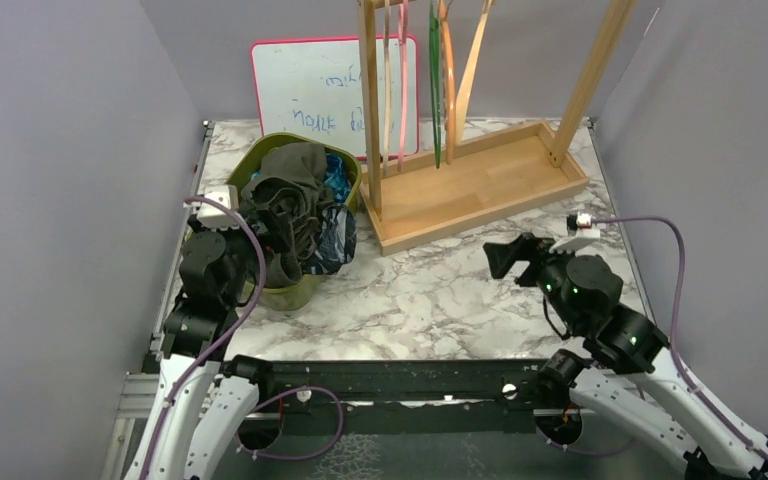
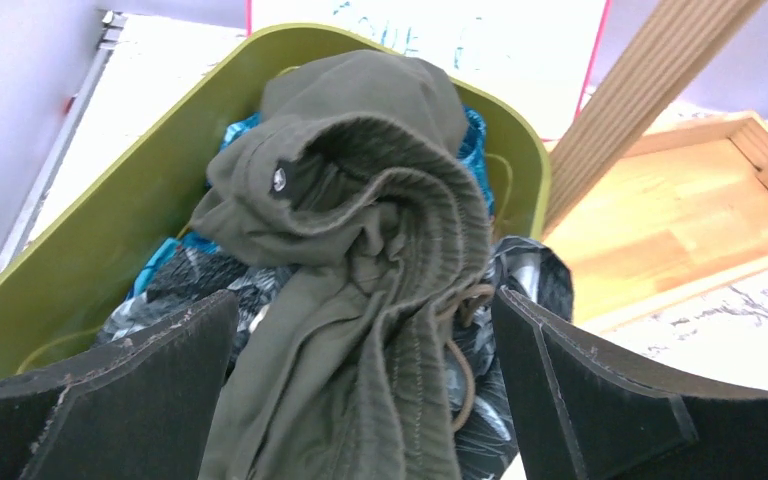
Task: Remove the shorts from the hanger
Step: Place the shorts in the basket, then reset both arms
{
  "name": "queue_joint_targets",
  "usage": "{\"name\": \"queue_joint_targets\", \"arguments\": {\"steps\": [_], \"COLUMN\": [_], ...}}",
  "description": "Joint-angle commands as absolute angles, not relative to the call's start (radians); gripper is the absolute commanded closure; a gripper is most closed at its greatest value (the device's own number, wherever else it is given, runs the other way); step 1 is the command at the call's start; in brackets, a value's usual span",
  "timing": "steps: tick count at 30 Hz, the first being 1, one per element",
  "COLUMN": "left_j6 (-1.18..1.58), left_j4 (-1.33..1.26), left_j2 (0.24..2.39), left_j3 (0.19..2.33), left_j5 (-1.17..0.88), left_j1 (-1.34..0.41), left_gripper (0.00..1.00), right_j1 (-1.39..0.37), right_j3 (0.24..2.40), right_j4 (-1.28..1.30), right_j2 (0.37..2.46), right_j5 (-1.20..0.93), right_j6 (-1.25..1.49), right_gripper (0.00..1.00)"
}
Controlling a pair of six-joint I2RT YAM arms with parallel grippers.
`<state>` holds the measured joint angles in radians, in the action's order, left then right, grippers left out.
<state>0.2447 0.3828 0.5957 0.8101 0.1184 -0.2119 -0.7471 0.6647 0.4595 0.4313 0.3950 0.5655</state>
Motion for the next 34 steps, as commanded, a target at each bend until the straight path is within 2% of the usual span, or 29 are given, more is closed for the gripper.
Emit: {"name": "queue_joint_targets", "arguments": {"steps": [1,6,9,11,14,16,19,24,28,34], "left_j6": [0.263,0.270,0.275,0.276,0.273,0.274,0.267,0.276,0.284,0.297], "left_j4": [0.307,0.322,0.341,0.341,0.349,0.379,0.439,0.536,0.578,0.615], "left_j2": [0.508,0.510,0.526,0.525,0.523,0.528,0.536,0.559,0.577,0.591], "left_j3": [0.698,0.662,0.674,0.679,0.701,0.730,0.786,0.892,0.932,0.931], "left_j5": [0.238,0.257,0.267,0.260,0.246,0.237,0.234,0.235,0.232,0.245], "left_j1": [-0.215,-0.215,-0.215,-0.215,-0.215,-0.215,-0.215,-0.215,-0.215,-0.215], "left_gripper": [0.01,0.01,0.01,0.01,0.01,0.01,0.01,0.01,0.01,0.01], "right_j1": [-0.750,-0.742,-0.659,-0.515,-0.148,0.037,0.074,0.074,0.074,0.074], "right_j3": [0.796,0.841,0.876,0.894,0.918,0.944,0.990,1.006,0.982,0.964], "right_j4": [0.467,0.419,0.442,0.430,0.396,0.408,0.457,0.490,0.482,0.536], "right_j2": [0.606,0.672,0.747,0.800,0.876,0.921,0.892,0.692,0.559,0.580], "right_j5": [0.674,0.569,0.442,0.275,-0.135,-0.324,-0.373,-0.254,-0.314,-0.325], "right_j6": [0.369,0.308,0.283,0.269,0.274,0.288,0.244,0.252,0.245,0.278], "right_gripper": [0.01,0.01,0.01,0.01,0.01,0.01,0.01,0.01,0.01,0.00]}}
